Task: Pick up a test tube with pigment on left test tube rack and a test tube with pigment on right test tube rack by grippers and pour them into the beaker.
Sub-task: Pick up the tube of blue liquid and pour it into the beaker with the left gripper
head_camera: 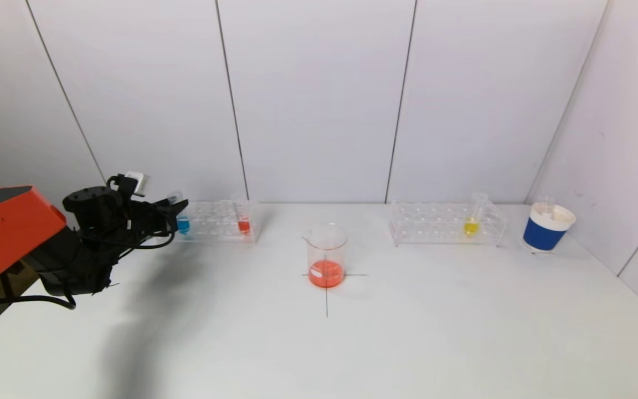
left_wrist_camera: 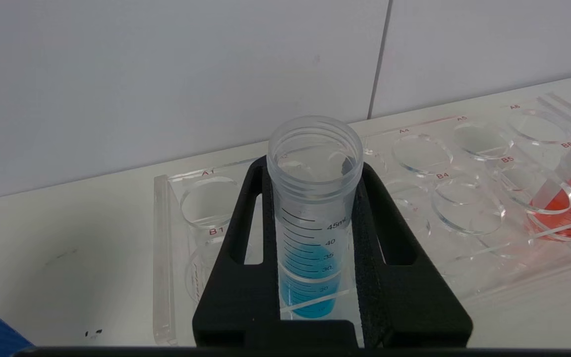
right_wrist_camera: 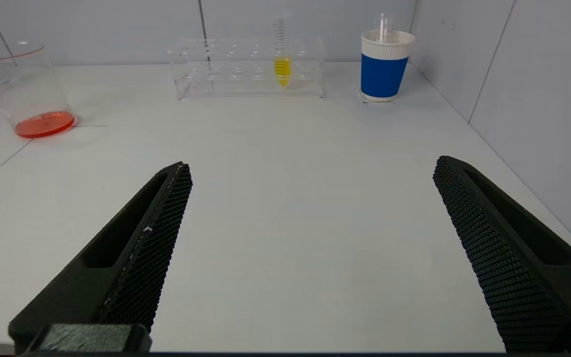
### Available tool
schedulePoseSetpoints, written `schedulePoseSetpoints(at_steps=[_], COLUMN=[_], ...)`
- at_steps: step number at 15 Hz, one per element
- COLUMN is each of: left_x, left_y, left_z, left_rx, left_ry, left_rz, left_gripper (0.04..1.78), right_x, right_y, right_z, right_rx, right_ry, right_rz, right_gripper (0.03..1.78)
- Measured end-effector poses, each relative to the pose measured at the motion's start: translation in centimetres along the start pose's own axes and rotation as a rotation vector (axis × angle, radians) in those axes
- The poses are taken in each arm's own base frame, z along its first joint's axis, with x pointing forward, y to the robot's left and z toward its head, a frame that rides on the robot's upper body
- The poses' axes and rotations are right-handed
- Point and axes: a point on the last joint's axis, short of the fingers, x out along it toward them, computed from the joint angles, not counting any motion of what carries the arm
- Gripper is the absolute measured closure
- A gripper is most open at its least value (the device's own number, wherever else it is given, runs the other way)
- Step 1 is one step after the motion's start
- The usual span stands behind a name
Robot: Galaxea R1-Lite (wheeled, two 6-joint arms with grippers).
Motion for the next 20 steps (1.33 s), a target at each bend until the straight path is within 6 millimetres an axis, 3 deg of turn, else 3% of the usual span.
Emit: schedulePoseSetpoints(at_steps=[5, 11, 15, 20], left_x=[-0.1, -0.7, -1.3, -2.1], left_y=[0.0, -0.1, -0.3, -0.5], left_z=[0.5, 2.9, 5.4, 10.4], left_rx=[0.003, -0.009, 0.001, 0.015], left_ry=[-0.008, -0.042, -0.062, -0.091], left_rz=[0.000, 0.001, 0.001, -0.001], left_gripper=[1.38, 1.38, 1.38, 1.38], right_x=[0.0, 0.0, 0.0, 0.0], right_y=[0.0, 0.0, 0.0, 0.0], right_z=[0.0, 0.0, 0.0, 0.0], right_rx=[0.000, 0.000, 0.000, 0.000], right_ry=[0.000, 0.000, 0.000, 0.000], right_rz=[0.000, 0.000, 0.000, 0.000], right_gripper=[0.04, 0.04, 0.04, 0.04])
